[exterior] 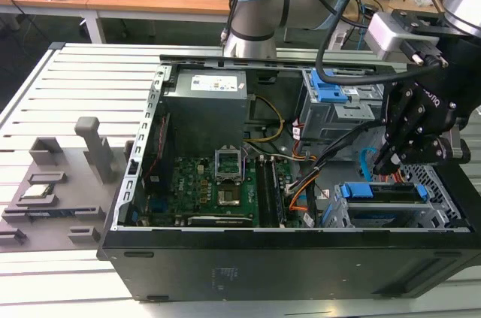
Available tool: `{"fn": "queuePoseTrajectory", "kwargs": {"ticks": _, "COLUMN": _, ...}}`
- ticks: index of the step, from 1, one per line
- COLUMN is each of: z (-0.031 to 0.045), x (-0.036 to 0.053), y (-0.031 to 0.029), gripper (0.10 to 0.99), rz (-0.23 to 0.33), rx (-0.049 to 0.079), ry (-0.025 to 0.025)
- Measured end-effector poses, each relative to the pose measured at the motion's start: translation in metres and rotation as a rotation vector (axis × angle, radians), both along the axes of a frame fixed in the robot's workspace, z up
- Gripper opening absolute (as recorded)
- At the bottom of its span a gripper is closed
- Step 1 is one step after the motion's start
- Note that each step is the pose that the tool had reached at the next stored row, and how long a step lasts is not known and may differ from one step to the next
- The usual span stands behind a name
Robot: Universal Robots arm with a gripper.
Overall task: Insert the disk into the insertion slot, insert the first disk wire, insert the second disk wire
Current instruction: 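Insert the second disk wire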
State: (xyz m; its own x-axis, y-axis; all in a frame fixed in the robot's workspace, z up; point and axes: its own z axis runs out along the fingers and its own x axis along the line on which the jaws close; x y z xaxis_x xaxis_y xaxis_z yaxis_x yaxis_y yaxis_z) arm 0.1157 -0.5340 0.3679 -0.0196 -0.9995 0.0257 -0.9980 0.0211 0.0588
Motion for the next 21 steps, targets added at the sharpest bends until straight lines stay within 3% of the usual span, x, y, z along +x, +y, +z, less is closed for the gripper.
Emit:
{"fn": "queuePoseTrajectory", "kwargs": {"ticks": 3, "z": -0.0030, "x": 0.0006, "y": -0.0070, "gripper": 0.161, "rz": 0.000, "rx": 0.002, "ry": -0.0001}}
{"fn": "queuePoseTrajectory", "kwargs": {"ticks": 5, "z": -0.0056, "x": 0.0014, "y": -0.0084, "gripper": 0.161, "rz": 0.000, "rx": 0.003, "ry": 0.0000}}
{"fn": "queuePoseTrajectory", "kwargs": {"ticks": 10, "z": -0.0136, "x": 0.0064, "y": -0.0086, "gripper": 0.161, "rz": 0.000, "rx": 0.006, "ry": 0.0006}}
{"fn": "queuePoseTrajectory", "kwargs": {"ticks": 21, "z": -0.0201, "x": 0.0117, "y": -0.0066, "gripper": 0.161, "rz": 0.000, "rx": 0.012, "ry": 0.0008}}
